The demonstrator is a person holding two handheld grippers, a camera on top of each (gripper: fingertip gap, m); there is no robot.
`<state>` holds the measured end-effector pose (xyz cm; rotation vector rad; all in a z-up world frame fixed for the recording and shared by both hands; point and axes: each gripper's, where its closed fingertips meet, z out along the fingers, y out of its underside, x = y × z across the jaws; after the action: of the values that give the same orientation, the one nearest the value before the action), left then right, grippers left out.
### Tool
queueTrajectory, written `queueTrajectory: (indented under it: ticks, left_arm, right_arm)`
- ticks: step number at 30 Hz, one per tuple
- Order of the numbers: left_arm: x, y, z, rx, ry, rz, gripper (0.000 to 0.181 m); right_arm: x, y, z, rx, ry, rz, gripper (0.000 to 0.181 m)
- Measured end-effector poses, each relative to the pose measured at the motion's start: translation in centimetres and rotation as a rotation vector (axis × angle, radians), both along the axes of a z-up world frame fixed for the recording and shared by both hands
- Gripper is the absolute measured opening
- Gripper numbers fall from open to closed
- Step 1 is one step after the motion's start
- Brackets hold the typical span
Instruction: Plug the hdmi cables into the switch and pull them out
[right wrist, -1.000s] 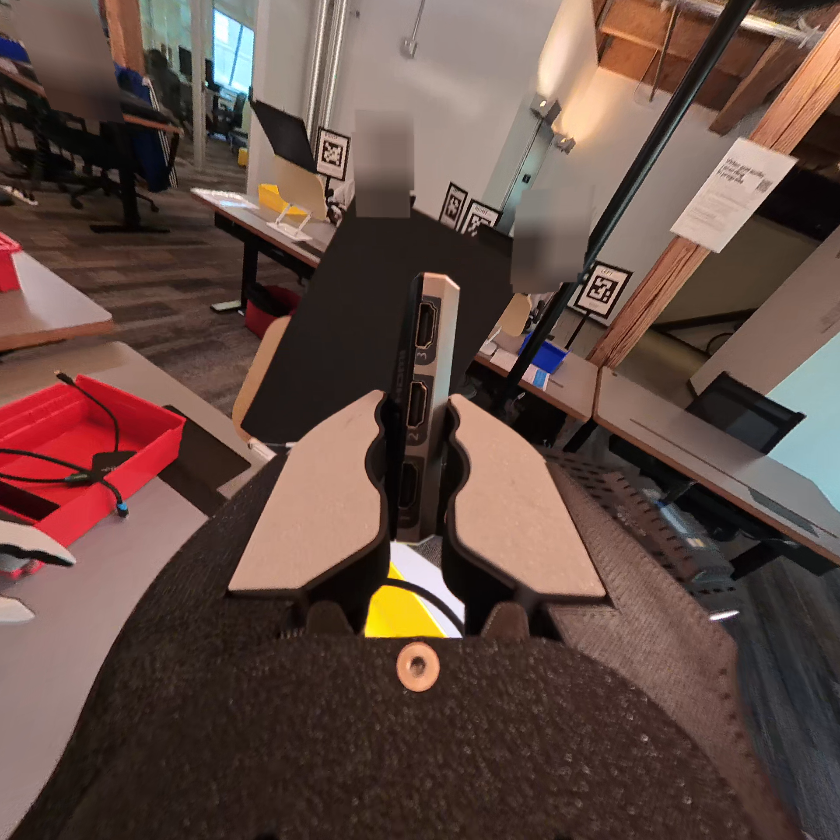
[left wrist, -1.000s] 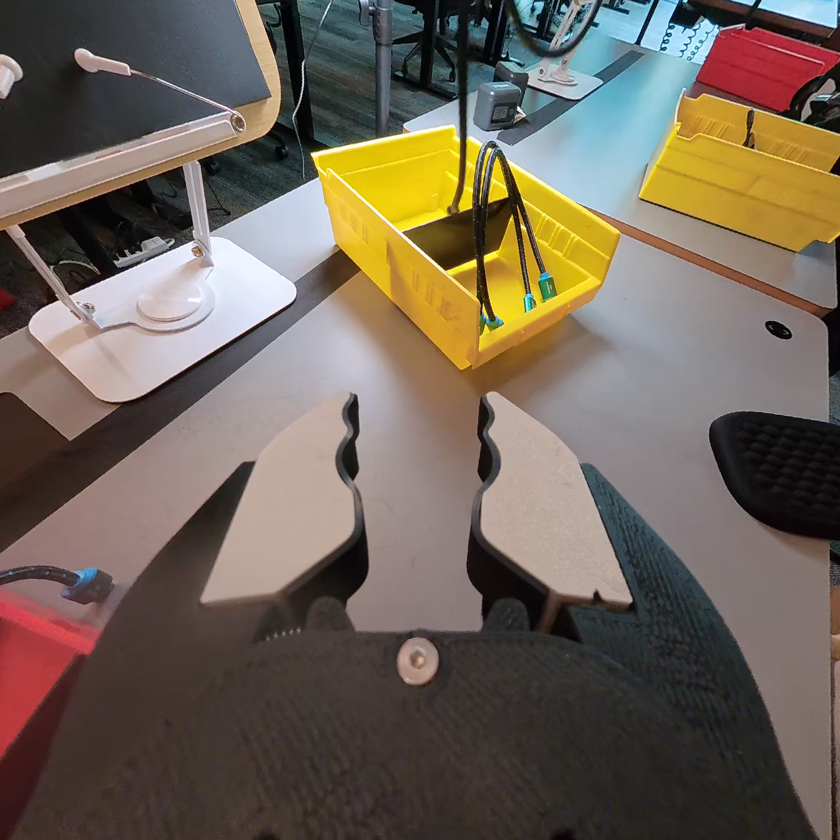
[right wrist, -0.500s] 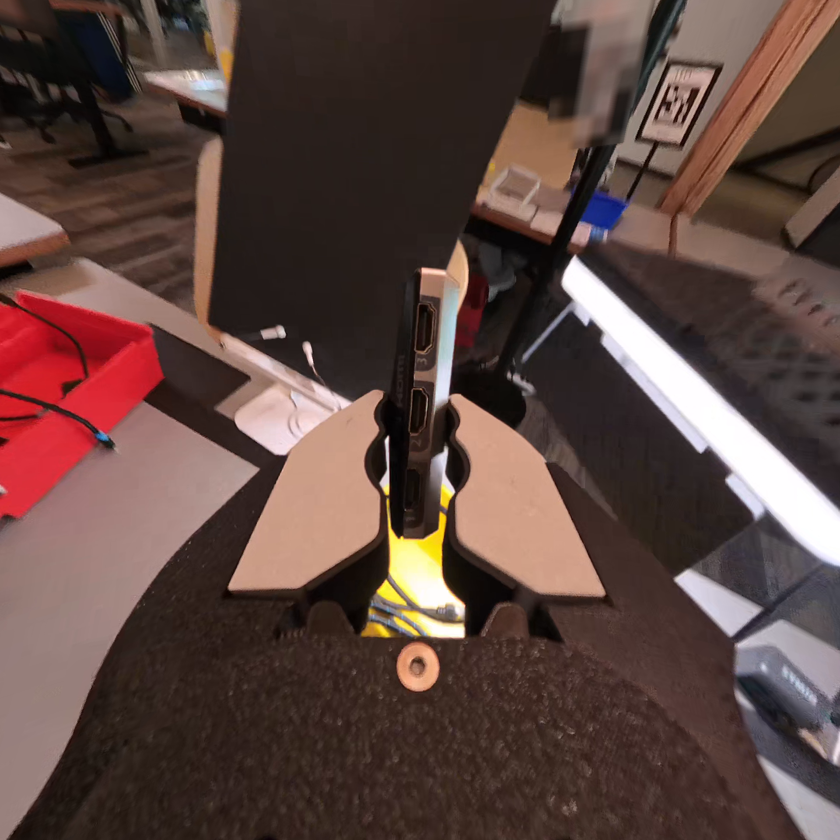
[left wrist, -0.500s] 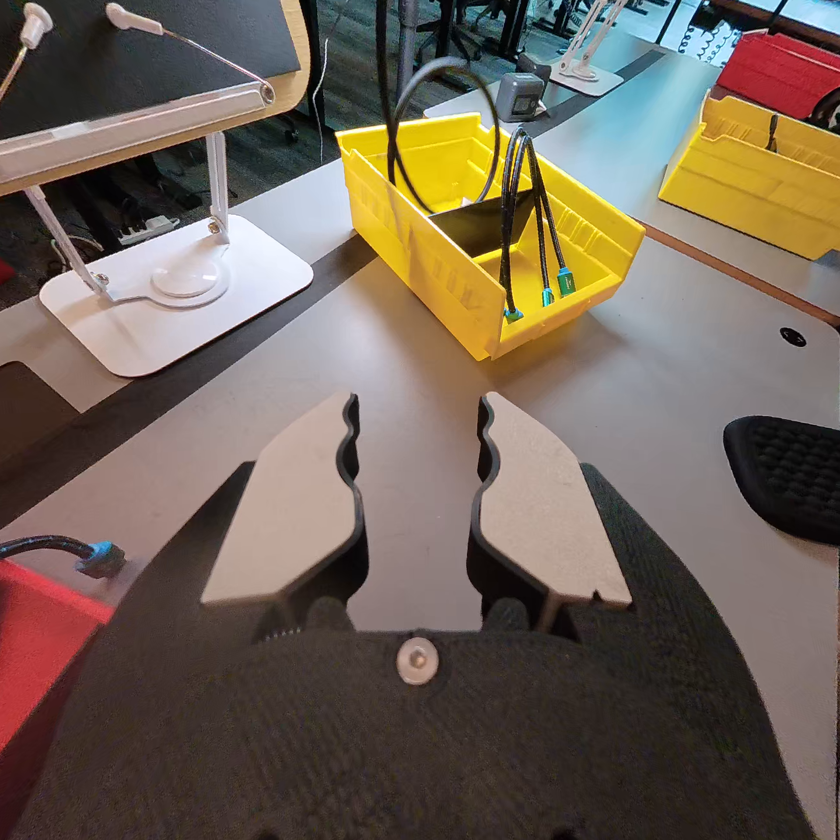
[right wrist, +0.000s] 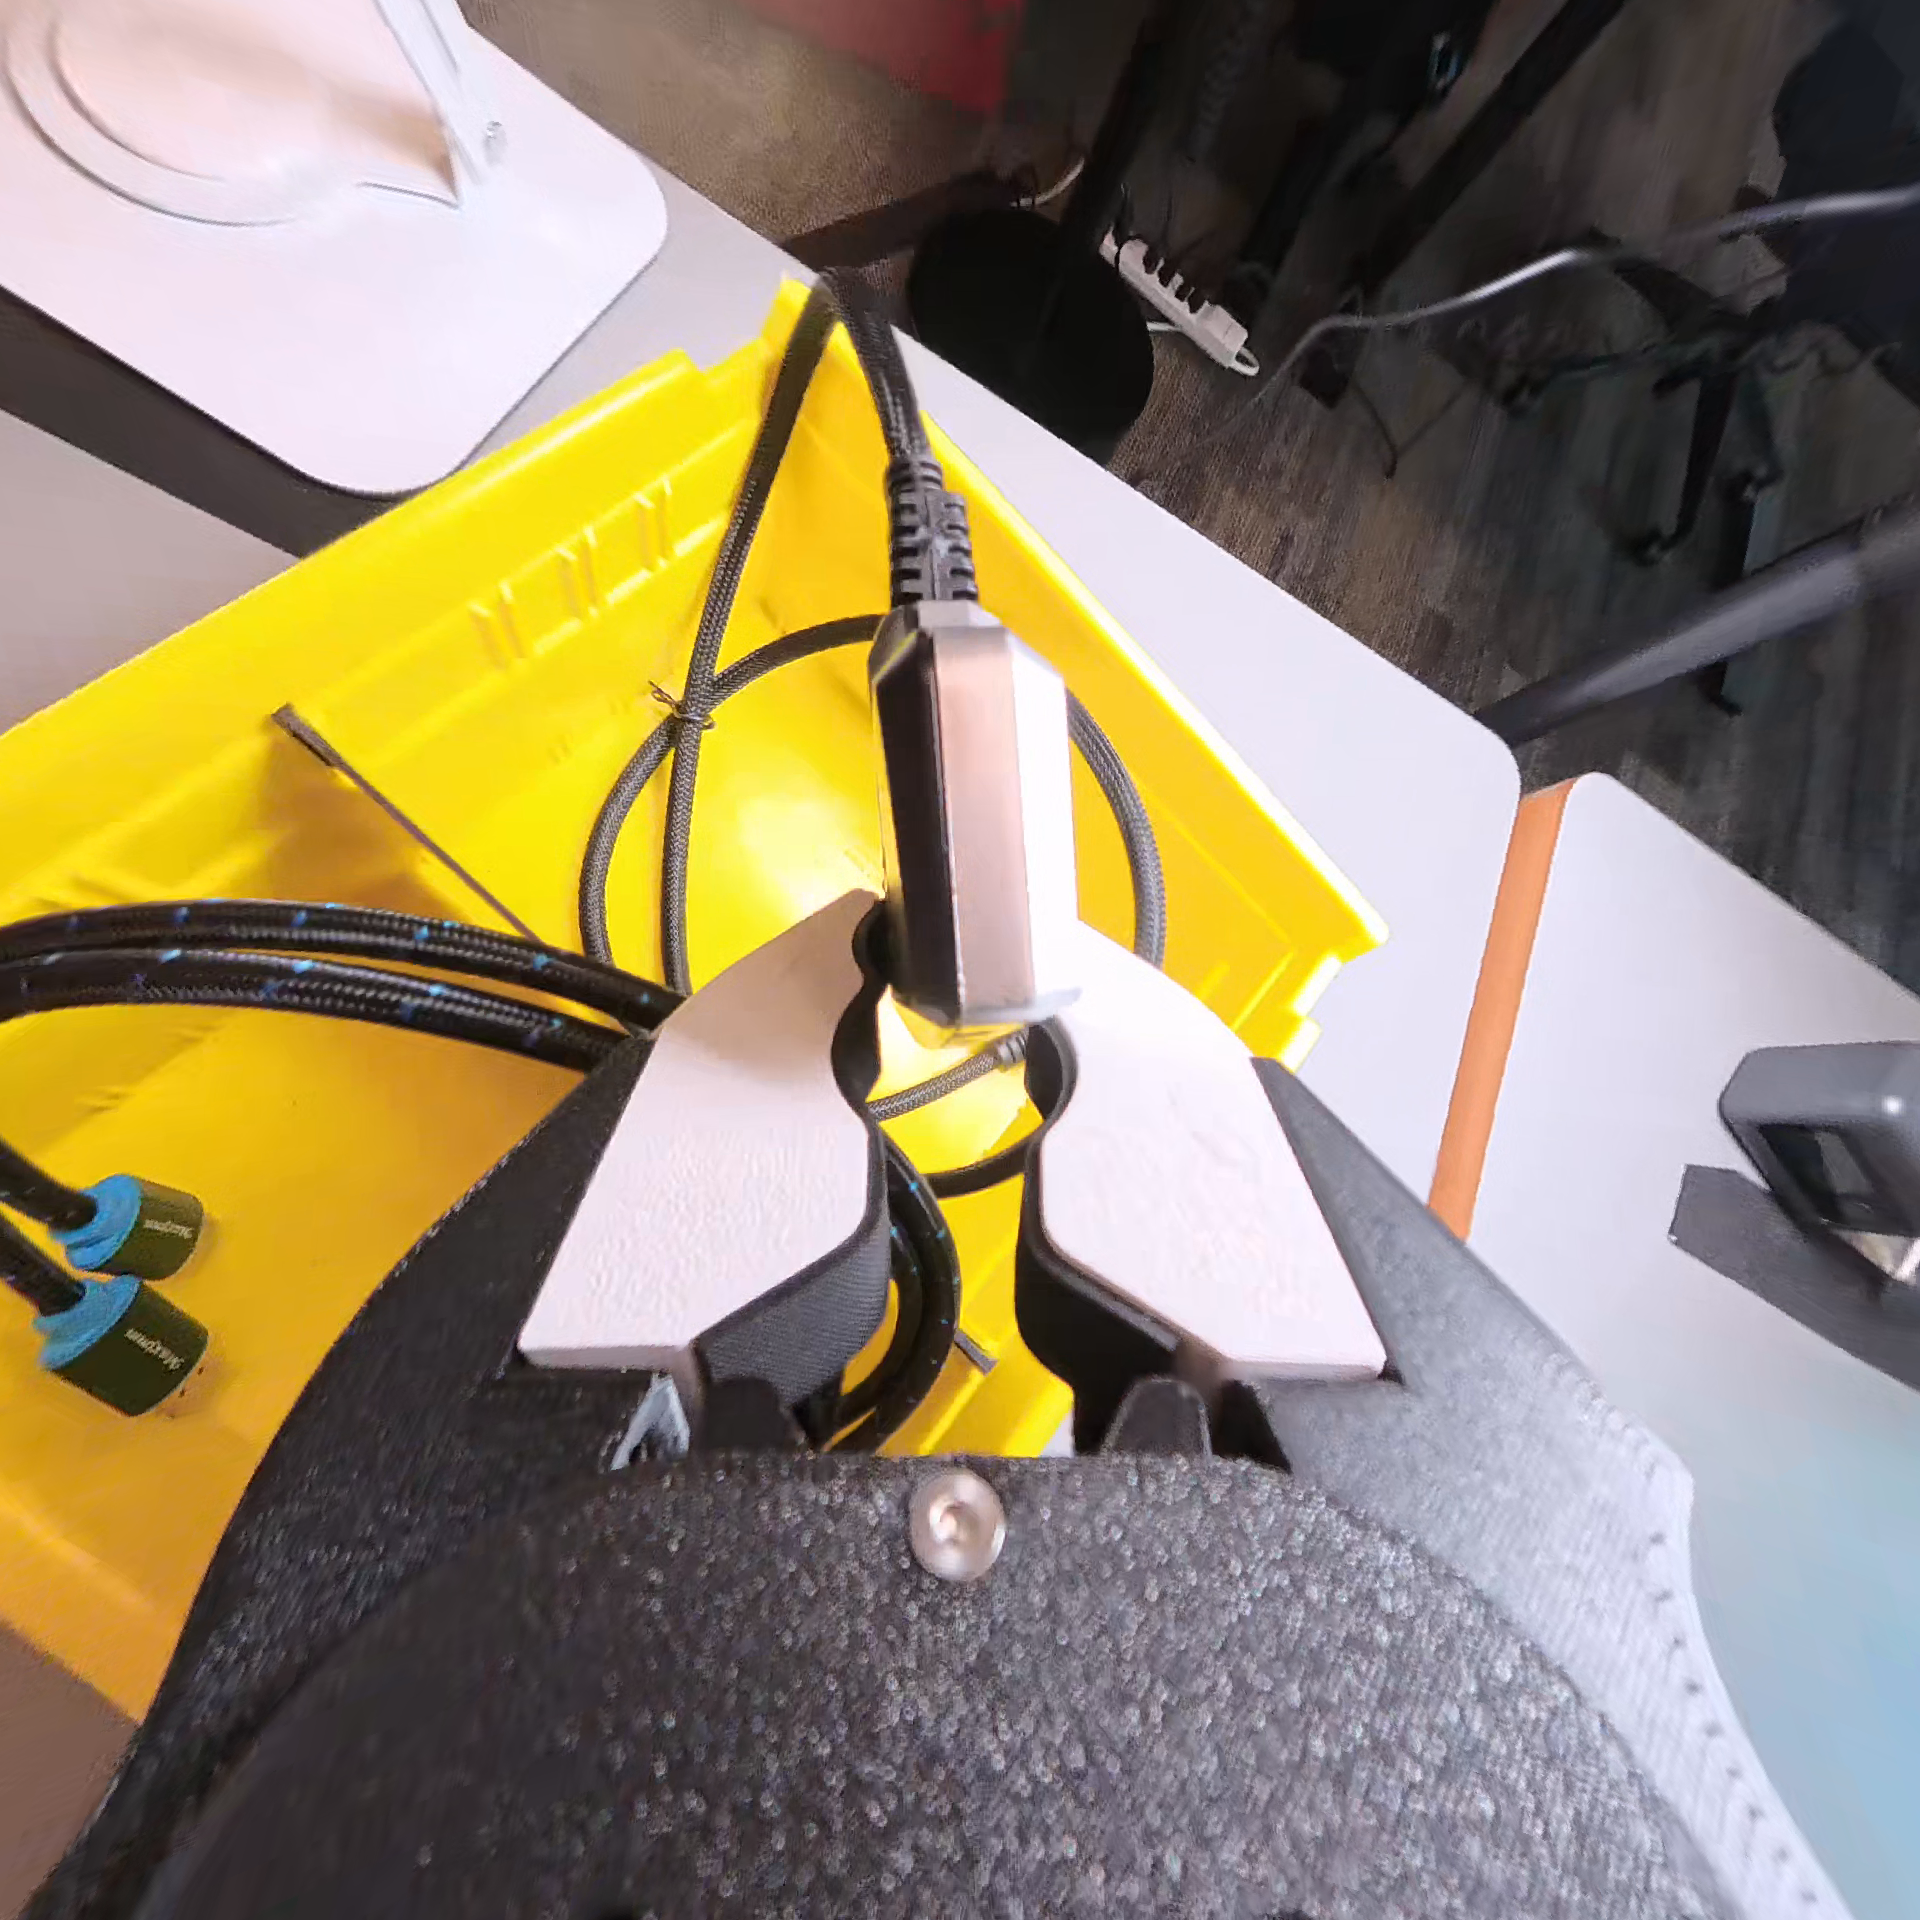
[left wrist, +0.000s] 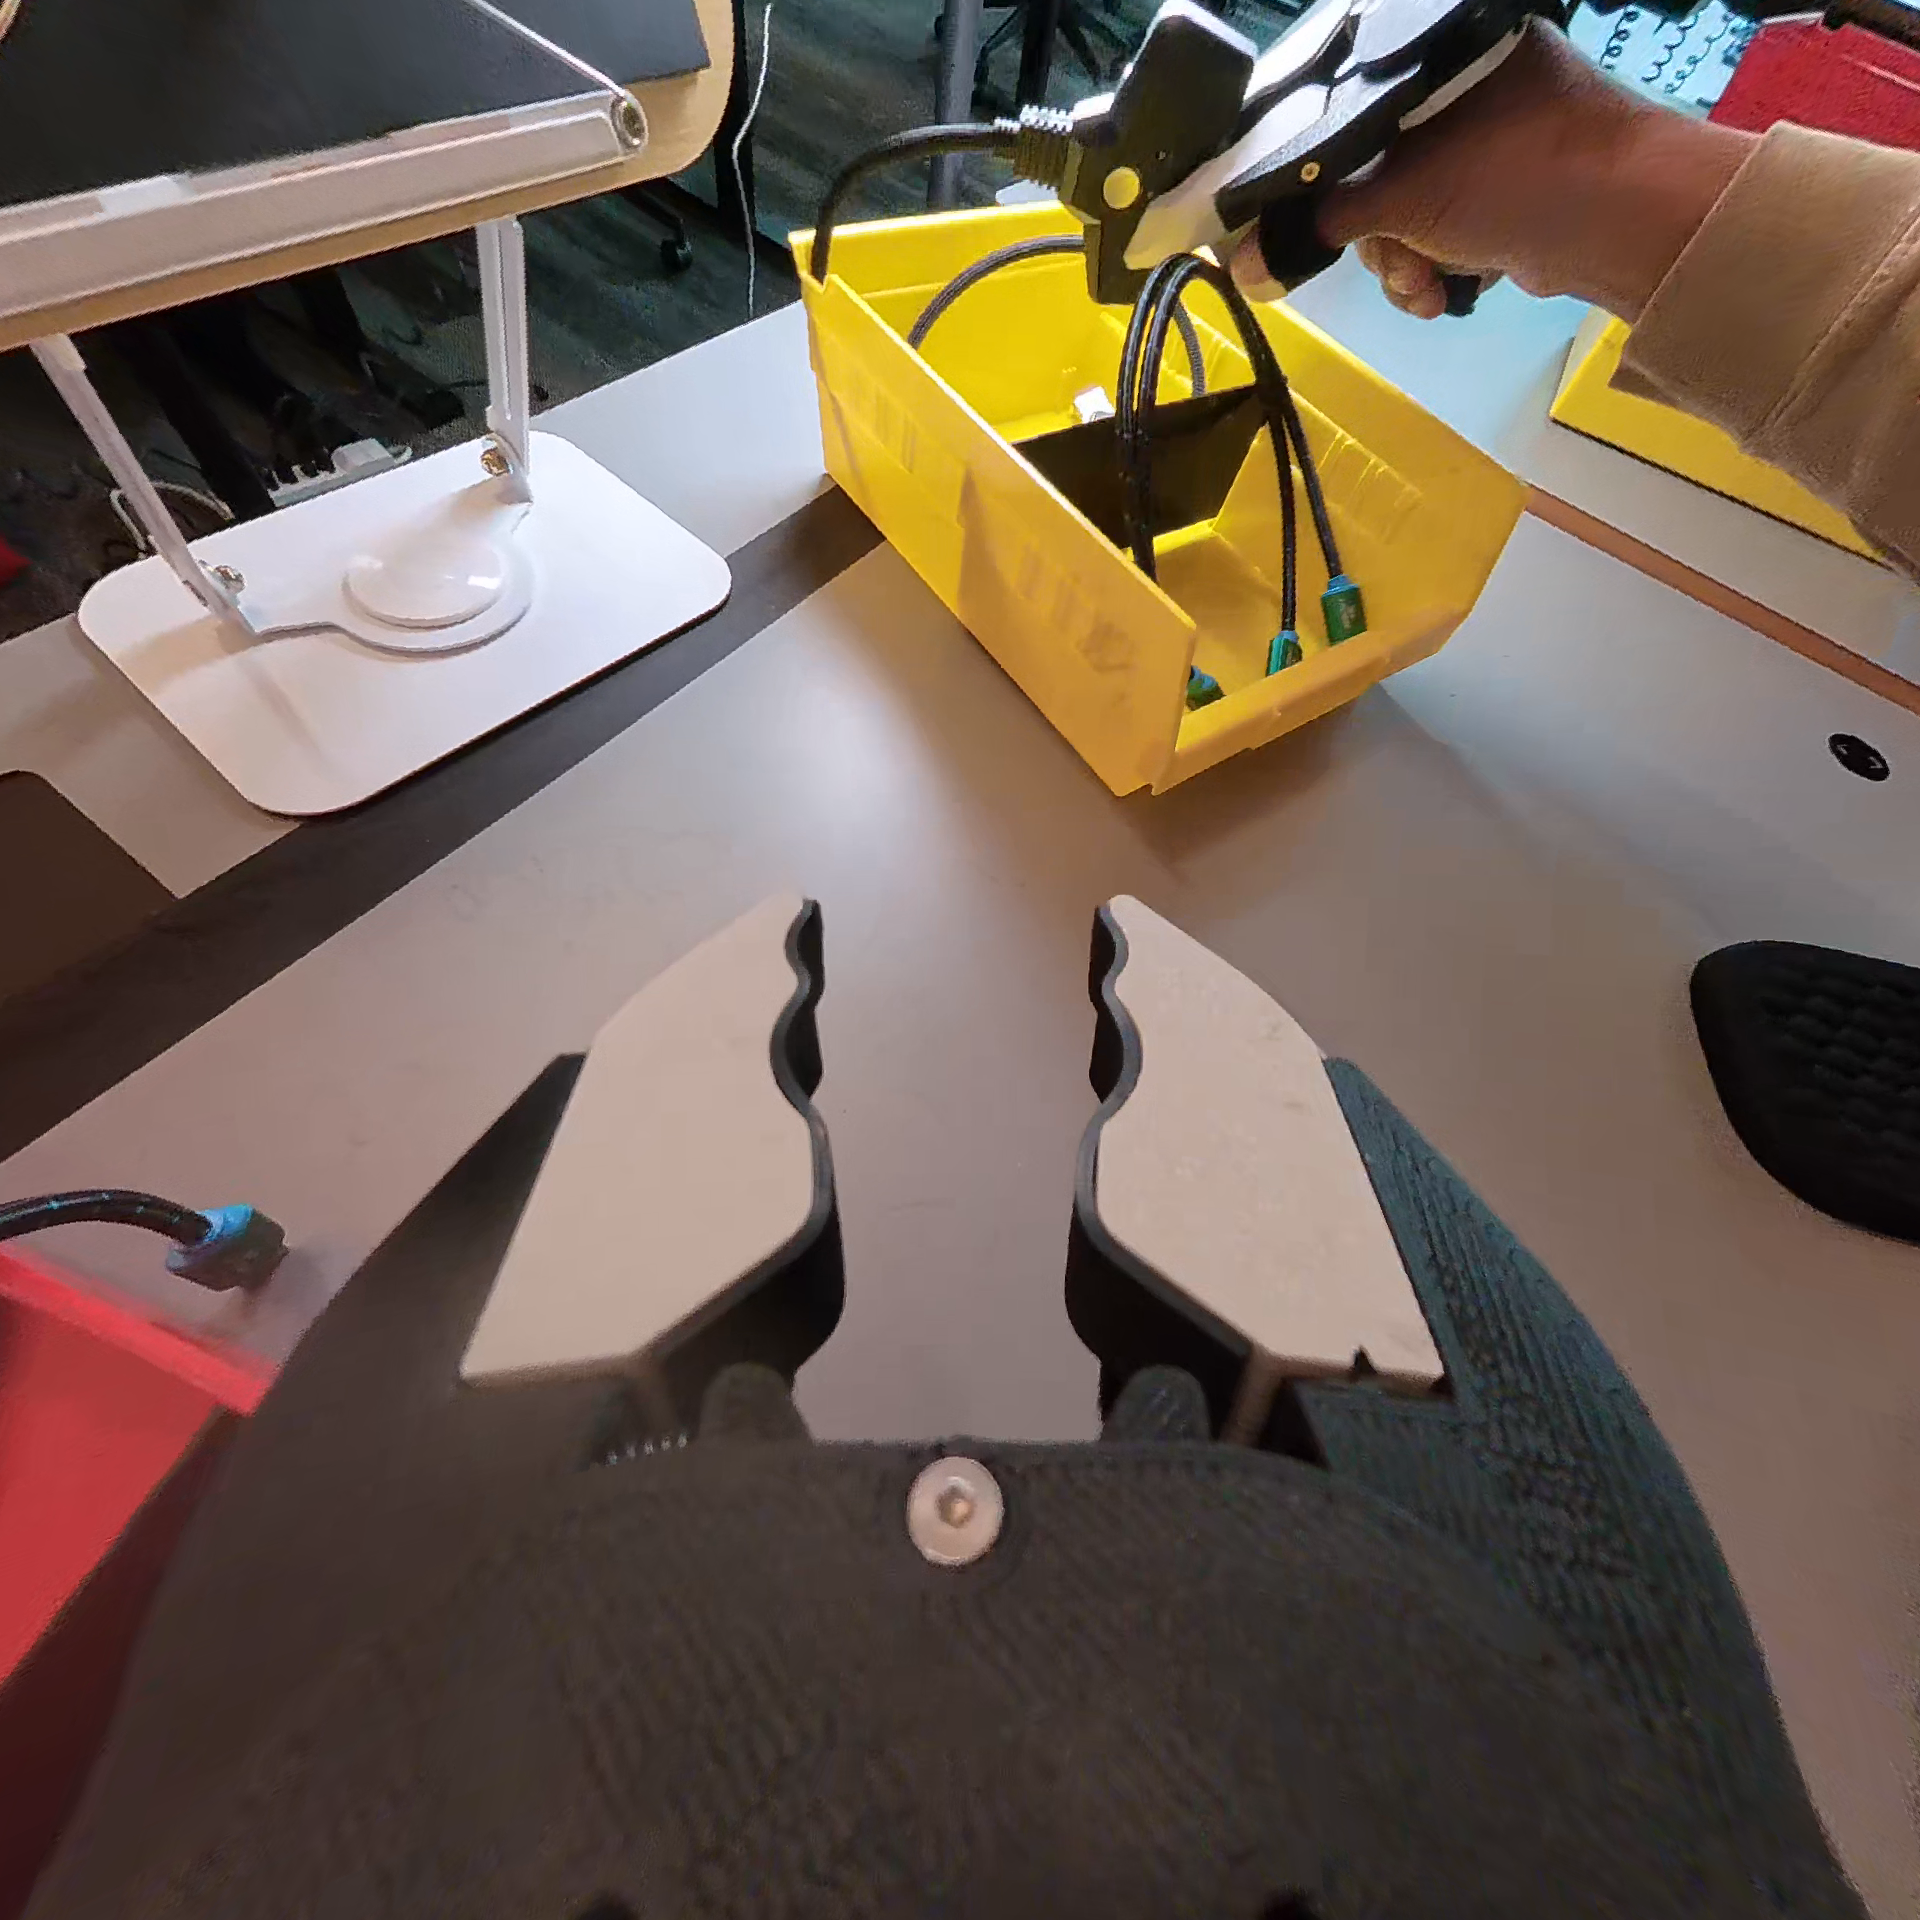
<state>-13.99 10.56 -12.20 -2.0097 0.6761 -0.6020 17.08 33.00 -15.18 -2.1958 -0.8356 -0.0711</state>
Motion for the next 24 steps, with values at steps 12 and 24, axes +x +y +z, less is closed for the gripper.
queueTrajectory:
  ticks: [12,24]
  left_arm:
    - [0.1,0.2,-0.7,-0.020,0.009,0.006,0.050]
    - [-0.4,0.0,0.4,0.013,0.000,0.029,0.050]
  right_arm:
    - [3.6,-2.4,2.6,0.077,-0.120,-0.051,0.052]
    - [-5.1,-13.5,10.7,0.338,0.386,0.142,0.049]
